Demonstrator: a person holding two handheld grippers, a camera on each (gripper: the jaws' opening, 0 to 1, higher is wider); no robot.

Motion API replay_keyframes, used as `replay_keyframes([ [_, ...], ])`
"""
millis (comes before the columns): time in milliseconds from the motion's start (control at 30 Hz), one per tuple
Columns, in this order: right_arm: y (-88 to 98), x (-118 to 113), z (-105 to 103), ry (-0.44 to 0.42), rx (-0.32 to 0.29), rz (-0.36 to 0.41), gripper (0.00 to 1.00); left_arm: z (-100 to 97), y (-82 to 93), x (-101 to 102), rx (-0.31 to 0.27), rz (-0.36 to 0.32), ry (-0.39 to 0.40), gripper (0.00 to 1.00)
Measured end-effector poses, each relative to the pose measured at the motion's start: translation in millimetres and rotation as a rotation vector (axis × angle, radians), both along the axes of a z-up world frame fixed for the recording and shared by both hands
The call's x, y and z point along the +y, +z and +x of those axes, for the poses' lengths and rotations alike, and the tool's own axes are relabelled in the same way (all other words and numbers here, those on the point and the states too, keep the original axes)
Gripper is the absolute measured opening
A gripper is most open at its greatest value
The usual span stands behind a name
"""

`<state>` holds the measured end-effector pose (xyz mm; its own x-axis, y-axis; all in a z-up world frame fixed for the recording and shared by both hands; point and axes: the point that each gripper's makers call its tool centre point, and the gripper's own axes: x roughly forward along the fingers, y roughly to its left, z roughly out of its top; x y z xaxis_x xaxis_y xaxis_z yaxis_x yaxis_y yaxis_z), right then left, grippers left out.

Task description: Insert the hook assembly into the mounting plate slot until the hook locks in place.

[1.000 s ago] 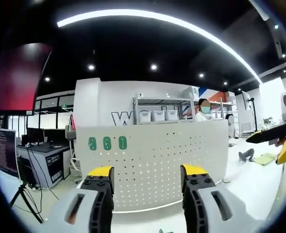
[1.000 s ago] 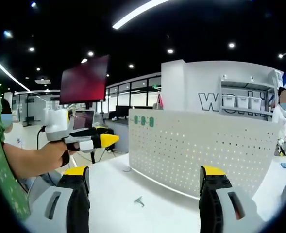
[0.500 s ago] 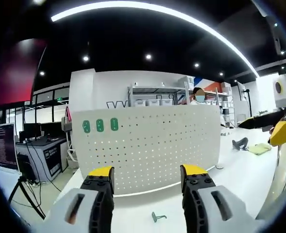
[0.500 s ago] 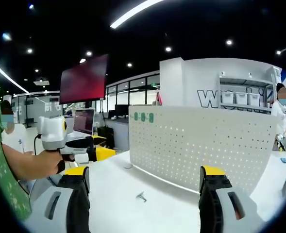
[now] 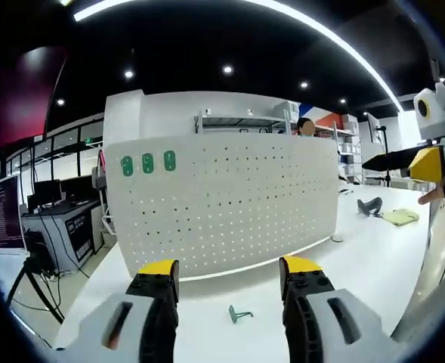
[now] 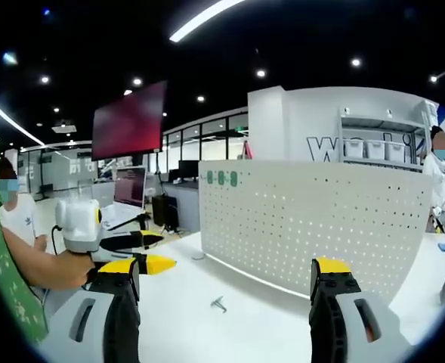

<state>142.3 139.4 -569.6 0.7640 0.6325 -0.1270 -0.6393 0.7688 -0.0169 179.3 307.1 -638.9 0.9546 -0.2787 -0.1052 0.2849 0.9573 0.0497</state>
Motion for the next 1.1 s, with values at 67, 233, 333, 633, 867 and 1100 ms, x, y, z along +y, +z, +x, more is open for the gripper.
replay_keyframes([
  [67,-0.6,0.0,1.4,0.000,0.001,0.000,0.96,0.8,-1.3,0.0,0.002,0.000,0.000,0.55],
  [233,-5.0,1.1,3.5,0.002,0.012,-0.005,0.96,4.3,-9.0,-1.2,0.016,0.004,-0.006,0.54],
  [333,-7.3,1.8,4.4,0.004,0.017,-0.004,0.96,5.4,-14.4,-2.5,0.026,0.006,-0.010,0.53],
  [633,-31.0,9.6,15.4,0.025,0.057,-0.031,0.95,5.9,-24.3,-2.1,0.048,0.014,-0.014,0.52],
  [867,-64.9,17.9,29.2,0.066,0.102,-0.102,0.91,5.1,-24.6,-0.2,0.049,0.016,-0.012,0.52],
  [1100,-95.1,22.5,43.2,0.084,0.146,-0.143,0.89,5.8,-26.7,1.9,0.056,0.023,-0.010,0.51],
])
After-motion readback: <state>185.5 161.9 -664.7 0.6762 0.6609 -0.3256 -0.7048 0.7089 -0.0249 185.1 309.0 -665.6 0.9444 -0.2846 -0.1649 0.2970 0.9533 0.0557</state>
